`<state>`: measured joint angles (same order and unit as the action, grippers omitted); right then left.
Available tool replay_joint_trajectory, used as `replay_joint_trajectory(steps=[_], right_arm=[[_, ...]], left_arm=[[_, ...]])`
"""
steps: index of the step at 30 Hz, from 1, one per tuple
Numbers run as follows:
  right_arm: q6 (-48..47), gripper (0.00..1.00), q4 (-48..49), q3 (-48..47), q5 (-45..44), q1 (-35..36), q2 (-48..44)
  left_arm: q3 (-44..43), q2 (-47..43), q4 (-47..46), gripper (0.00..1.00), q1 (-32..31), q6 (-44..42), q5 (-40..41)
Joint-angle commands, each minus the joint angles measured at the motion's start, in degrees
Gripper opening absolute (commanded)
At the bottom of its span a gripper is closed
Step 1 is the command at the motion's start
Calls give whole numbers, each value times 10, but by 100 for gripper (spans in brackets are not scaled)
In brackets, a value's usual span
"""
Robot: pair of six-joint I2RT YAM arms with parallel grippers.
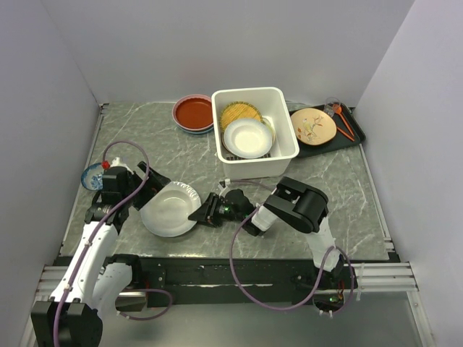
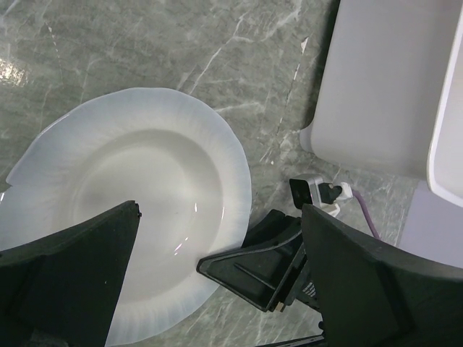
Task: Place the plates into the plastic bin on the countertop
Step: Pick up the plate at the center of the board.
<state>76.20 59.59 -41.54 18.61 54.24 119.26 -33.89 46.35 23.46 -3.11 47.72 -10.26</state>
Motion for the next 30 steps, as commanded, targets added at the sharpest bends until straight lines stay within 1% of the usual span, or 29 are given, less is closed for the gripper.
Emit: replay_joint_trajectory(steps=[1,2,3,5,6,9,14,20,25,30], right_arm=[[9,36,20,-16,3,-2,20],[9,33,21,-17,3,-2,22],[10,25,23,-14,1,-2,23],[15,18,33,-11,3,-4,25],[17,10,38,-9,4,-4,26],[23,1,53,-1,3,-4,24],[21,0,60,17,-2,-4,5],[8,0,41,24,-9,-4,-23],[-14,0,7,15,-16,-4,-50],[-35,0,-25,-6,-15,-3,-64]], left_arm=[[-8,-20,-4,99,-2,-4,0],[-8,-20,-4,99,-2,-4,0],[-8,-20,-5,99,-2,-4,-1],[-9,-19,-7,99,-2,-4,-2],[-9,-17,-7,99,-2,-4,-2],[-9,-14,-11,99,-2,-4,-4],[-7,-9,-19,99,-2,-3,-7],[-19,-6,-17,99,-2,-7,-1],[-45,-11,19,99,-2,-18,23],[-55,-38,48,99,-2,-19,40]])
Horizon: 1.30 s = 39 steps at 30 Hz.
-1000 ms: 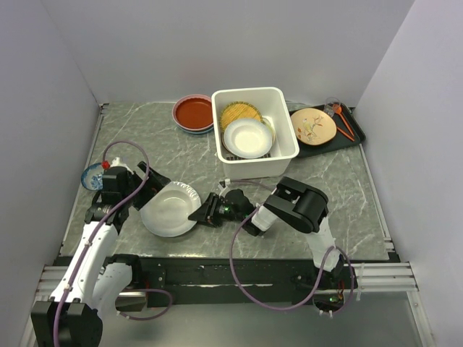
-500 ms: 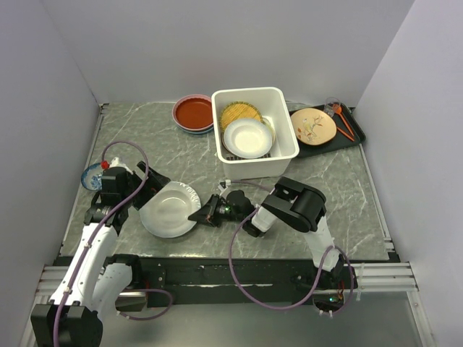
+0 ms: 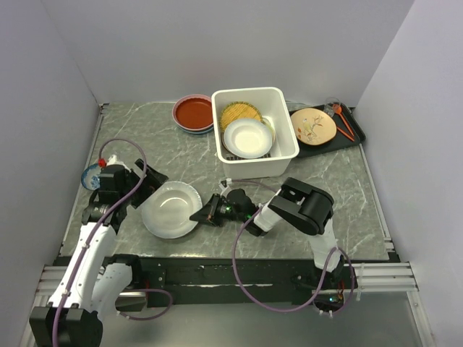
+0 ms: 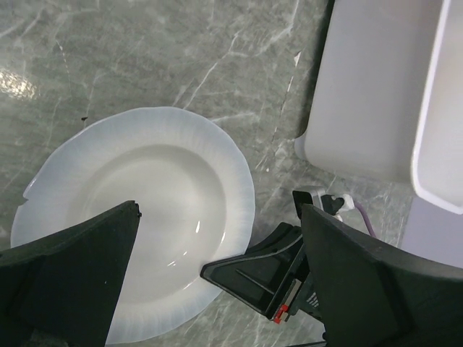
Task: Place the plates into the plastic bin on the countertop
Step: Pick up the plate at the center of the board.
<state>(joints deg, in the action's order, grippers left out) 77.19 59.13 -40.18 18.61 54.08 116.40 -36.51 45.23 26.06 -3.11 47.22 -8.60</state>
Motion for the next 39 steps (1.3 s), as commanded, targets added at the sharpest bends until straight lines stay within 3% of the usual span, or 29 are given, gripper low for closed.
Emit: replay_joint_trajectory(steps=[1,10,22,31,39], right_arm=[[-47,0,-23,-23,-14,0,-38],[-63,0,-37,-17,-15,0,-70],[-63,0,-29,107,-75,-2,-202],[-85,0,-123,155,-122,-1,-370],[-129,0,-255,110,-140,-1,-473]], left_arm=[[-29,-36,33,99,-1,-13,27],[-24,-52,46,99,-1,-8,38],[-27,-7,-14,99,-1,-13,18],[-20,54,-60,99,-2,-18,0],[5,50,-73,99,-1,-9,9]])
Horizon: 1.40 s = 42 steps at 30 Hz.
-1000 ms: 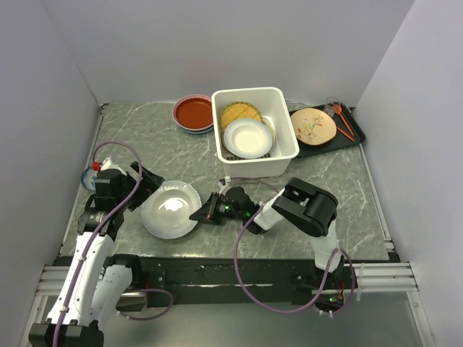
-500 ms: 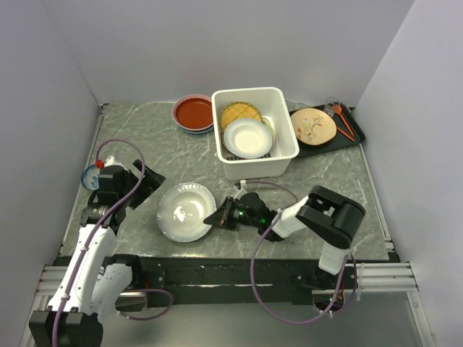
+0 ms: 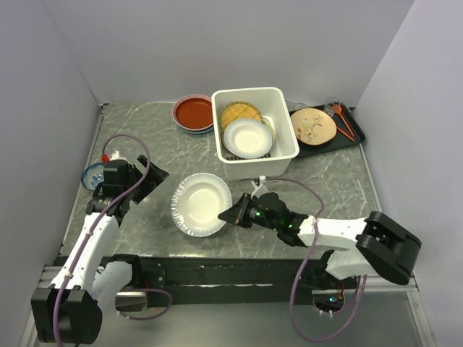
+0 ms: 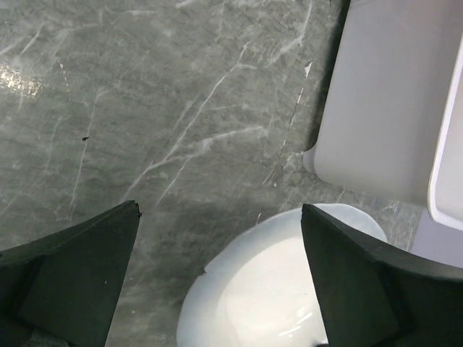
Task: Place the plates into the plastic bin on the countertop
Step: Pick up the plate at the center of the board, then place the plate in the plastic bin.
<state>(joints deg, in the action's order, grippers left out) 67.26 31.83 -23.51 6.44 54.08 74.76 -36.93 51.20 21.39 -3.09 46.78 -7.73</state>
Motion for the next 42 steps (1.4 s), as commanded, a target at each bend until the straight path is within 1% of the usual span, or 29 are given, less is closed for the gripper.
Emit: replay_joint_trajectory(steps=[1,5,11,14,18,22,28,34,37,42], right_arm=[[-43,0,9,-72,-20,-2,-60],[-73,0,-32,-111,-11,-3,-61],[-101,0,-55,-172,9,-9,-44],[-107,0,-51,-182,23,-17,-40],[-112,0,-60,-182,22,-24,-51],[-119,0,-75,-174,16,-37,-77],[-137,0,-141,-159,-27,-50,-154],[-134,0,-174,-144,-48,-80,-224],[-133,0,-175,-150,-36,-100,-228],[-134,0,-158,-176,3,-163,-205]], left_arm=[[12,-14,-25,99,-2,-3,7],[16,-29,-11,99,-2,1,27],[17,-57,23,99,-2,2,42],[24,-73,31,99,-2,4,50],[33,-82,29,99,-2,9,47],[40,-67,10,99,-2,9,35],[54,-34,-34,99,-2,0,28],[55,14,-75,99,-2,-5,-1],[56,27,-86,99,-2,-7,-8],[63,23,-86,99,-2,-8,-13]])
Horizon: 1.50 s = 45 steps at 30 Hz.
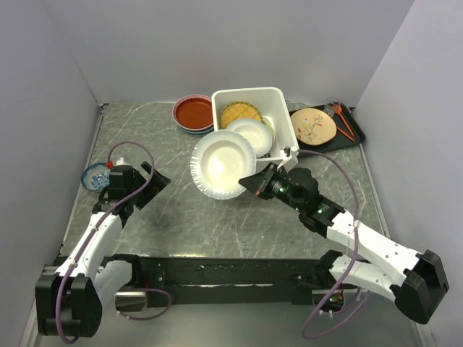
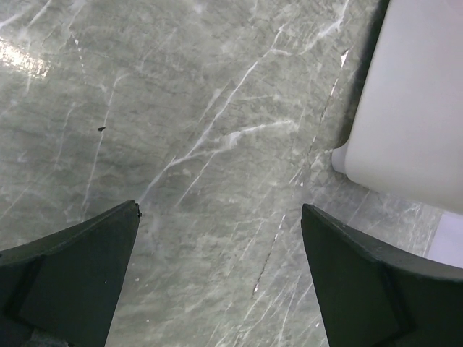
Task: Place the plates into the plastic bin on the countertop
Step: Place the plate in the plastic bin.
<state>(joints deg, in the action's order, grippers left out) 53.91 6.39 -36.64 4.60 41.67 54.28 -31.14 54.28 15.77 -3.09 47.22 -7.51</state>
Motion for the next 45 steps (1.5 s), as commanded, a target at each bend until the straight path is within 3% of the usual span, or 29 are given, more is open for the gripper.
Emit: replay_joint_trajectory(steps=[1,22,37,45], right_arm=[[-1,0,103,-51,29,-50,13],[24,0,187,-189,175,-215,186],[8,0,154,-212,174,-279,197],[18,0,174,-227,201,-305,254]], left_arm=[[6,-11,-29,99,-2,-13,-15],[25,-56,9,99,-2,-3,16],[27,21,-60,99,-2,-3,-25],[28,10,-50,99,-2,-4,-18]])
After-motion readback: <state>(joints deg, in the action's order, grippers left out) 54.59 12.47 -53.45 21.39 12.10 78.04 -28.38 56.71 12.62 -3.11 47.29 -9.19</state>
